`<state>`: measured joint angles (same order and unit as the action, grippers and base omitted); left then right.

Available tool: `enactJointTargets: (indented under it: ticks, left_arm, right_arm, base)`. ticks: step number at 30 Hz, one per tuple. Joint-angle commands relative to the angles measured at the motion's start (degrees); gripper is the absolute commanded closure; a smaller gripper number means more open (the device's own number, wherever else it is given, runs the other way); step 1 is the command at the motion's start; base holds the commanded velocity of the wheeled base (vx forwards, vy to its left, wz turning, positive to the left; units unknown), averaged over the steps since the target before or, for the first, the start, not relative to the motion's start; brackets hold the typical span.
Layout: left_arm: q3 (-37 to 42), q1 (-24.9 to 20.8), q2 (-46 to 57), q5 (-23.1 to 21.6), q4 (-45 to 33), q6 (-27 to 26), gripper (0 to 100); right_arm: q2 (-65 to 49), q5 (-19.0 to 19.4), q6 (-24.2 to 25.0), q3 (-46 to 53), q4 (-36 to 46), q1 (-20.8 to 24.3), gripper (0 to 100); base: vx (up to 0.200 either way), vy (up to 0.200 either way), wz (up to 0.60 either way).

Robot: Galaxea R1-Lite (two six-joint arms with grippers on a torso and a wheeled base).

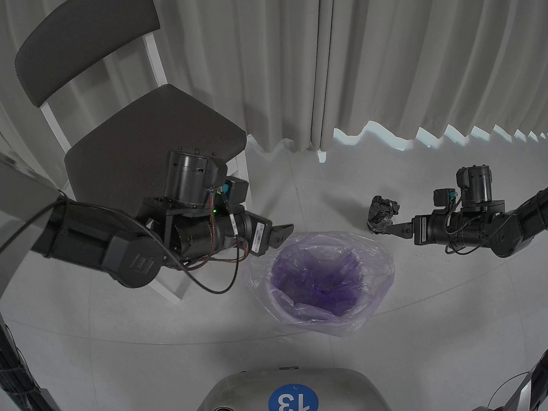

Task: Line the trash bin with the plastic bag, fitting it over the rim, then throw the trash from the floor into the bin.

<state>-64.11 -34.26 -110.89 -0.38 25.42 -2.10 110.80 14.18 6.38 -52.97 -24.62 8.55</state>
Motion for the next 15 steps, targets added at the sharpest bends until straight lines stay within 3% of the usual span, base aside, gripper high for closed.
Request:
enactJointTargets:
  ticks: [1, 6, 7, 9, 15]
  left_arm:
    - [7.4, -1.3, -2.8, -0.6, 13.3, 3.9, 0]
    - [11.6, -1.3, -5.7, 1.9, 24.5, 3.8, 0]
    - [11.6, -1.3, -5.7, 1.9, 24.5, 3.8, 0]
    - [11.5, -1.4, -6.2, 6.4, 25.3, 2.1, 0]
    - [11.4, -3.0, -5.8, 6.5, 24.8, 2.0, 0]
  right_arm:
    - [-0.2, 0.2, 0.0, 0.7, -0.7, -0.5, 0]
    - [-1.5, 0.1, 0.0, 2.0, -0.8, -0.5, 0]
    - [-1.5, 0.1, 0.0, 2.0, -0.8, -0.5, 0]
    - [-4.1, 0.0, 0.2, 4.2, -0.8, -0.5, 0]
    - [-7.2, 0.0, 0.3, 6.4, -0.8, -1.4, 0]
  base:
    - [0.000, 0.000, 0.00]
    - [0.040, 0.040, 0.00]
    - [0.200, 0.200, 0.00]
    - [0.200, 0.200, 0.00]
    - [0.167, 0.167, 0.00]
